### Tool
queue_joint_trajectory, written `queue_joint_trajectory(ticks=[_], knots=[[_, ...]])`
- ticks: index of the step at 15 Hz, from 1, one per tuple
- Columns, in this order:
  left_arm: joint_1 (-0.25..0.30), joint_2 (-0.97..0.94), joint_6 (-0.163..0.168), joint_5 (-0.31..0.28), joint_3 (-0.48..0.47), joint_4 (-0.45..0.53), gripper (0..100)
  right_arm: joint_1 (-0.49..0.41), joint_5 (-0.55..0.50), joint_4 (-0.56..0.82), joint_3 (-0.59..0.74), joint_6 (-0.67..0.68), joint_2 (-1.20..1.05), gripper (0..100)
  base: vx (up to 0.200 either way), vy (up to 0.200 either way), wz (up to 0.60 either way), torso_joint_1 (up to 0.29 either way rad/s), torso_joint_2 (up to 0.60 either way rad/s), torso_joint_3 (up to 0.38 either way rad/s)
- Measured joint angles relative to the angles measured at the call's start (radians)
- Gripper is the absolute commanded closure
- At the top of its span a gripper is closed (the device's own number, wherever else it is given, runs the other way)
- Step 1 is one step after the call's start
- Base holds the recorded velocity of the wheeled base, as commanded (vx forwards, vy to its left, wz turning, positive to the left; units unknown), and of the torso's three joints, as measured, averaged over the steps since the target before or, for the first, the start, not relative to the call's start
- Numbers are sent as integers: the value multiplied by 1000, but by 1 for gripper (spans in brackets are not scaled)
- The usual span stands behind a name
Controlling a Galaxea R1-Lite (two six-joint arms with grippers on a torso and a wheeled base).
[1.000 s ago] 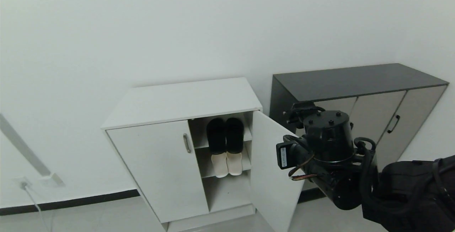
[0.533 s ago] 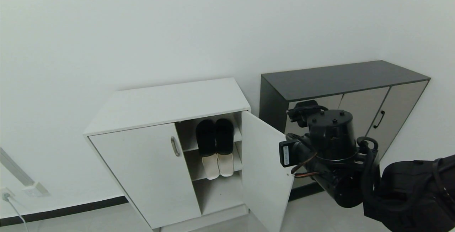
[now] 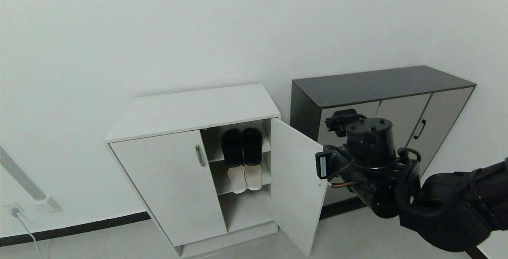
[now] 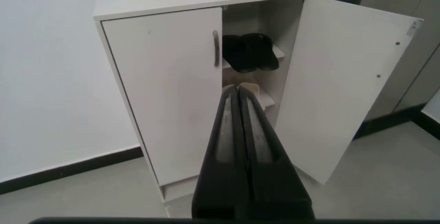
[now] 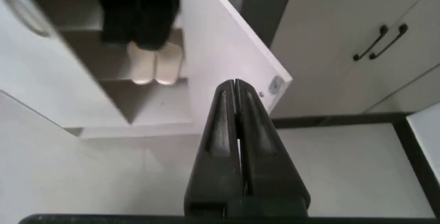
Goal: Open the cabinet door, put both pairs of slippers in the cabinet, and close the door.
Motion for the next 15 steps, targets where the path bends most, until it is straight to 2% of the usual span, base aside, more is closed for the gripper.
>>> queue_joint_trajectory(ticks=[3,9,12,15], knots=[[0,0,1,0,0,0,100,-80,77,28,-115,-21,43,100,0,0,0,0,0,0],[0,0,-3,1,0,0,100,-224,184,321,-529,41,238,100,0,0,0,0,0,0],[0,0,-3,1,0,0,100,-255,199,330,-602,47,335,100,0,0,0,0,0,0],[0,0,-3,2,0,0,100,-270,203,330,-616,59,394,100,0,0,0,0,0,0]])
